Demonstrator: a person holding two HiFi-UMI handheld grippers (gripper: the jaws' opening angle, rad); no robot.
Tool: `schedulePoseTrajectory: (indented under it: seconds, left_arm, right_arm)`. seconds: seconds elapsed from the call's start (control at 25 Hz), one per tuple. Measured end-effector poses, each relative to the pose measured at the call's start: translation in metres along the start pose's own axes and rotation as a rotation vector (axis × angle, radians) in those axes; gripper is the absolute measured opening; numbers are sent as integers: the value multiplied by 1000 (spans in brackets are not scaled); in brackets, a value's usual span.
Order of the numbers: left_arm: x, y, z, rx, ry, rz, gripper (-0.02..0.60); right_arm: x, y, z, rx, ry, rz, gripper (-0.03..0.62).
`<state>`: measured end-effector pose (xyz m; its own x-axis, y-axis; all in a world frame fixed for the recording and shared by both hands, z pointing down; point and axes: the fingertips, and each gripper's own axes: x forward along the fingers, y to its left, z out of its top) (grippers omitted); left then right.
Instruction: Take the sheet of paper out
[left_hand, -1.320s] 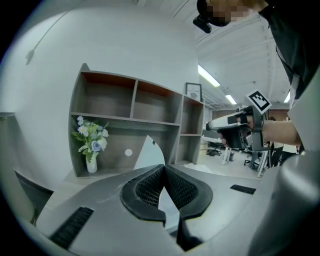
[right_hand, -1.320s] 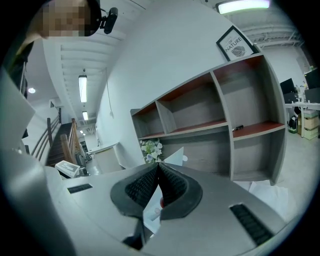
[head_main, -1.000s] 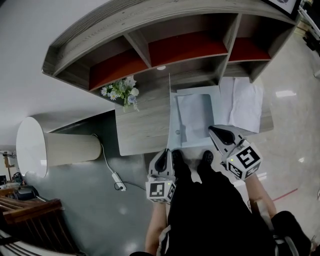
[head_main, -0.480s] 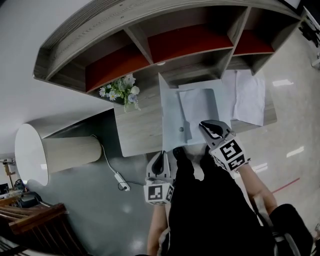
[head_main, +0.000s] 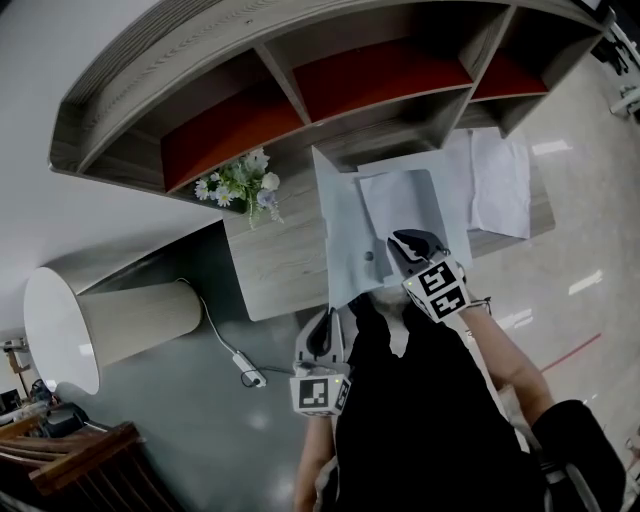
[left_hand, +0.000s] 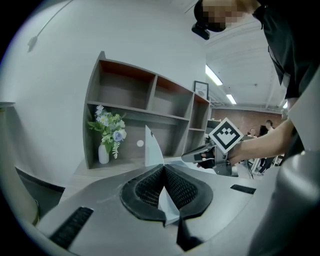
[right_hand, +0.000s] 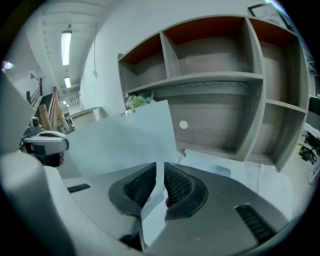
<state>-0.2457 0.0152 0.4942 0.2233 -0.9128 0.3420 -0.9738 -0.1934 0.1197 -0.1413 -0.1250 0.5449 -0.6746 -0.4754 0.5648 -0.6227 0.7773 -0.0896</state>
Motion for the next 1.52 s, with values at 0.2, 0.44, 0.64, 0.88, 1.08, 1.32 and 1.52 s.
schedulePoseTrajectory:
  seconds: [0.2, 0.44, 0.64, 0.88, 1.08, 1.32, 1.52]
  left_arm:
    - [-1, 10, -3, -39, -2, -18, 14]
    - [-6, 17, -9, -50, 15, -55, 14]
    - [-6, 19, -9, -57, 14, -97, 14]
    - [-6, 21, -9, -73, 18, -136, 14]
    - [-7, 23, -14, -50, 22, -166, 14]
    - [-5, 22, -8, -100, 18, -182, 14]
    - [-5, 25, -10, -118, 27, -191, 14]
  right_arm:
    - [28, 0, -17, 8, 65, -19, 14]
    - [55, 3, -45, -27, 173, -67, 14]
    - [79, 7, -63, -42, 250, -52, 146]
    - [103, -3, -80, -45, 328, -107, 146]
    - [119, -6, -94, -88, 394, -115, 204]
    - [131, -14, -108, -123, 463, -144, 211]
    - [134, -22, -120, -93, 509, -152, 225]
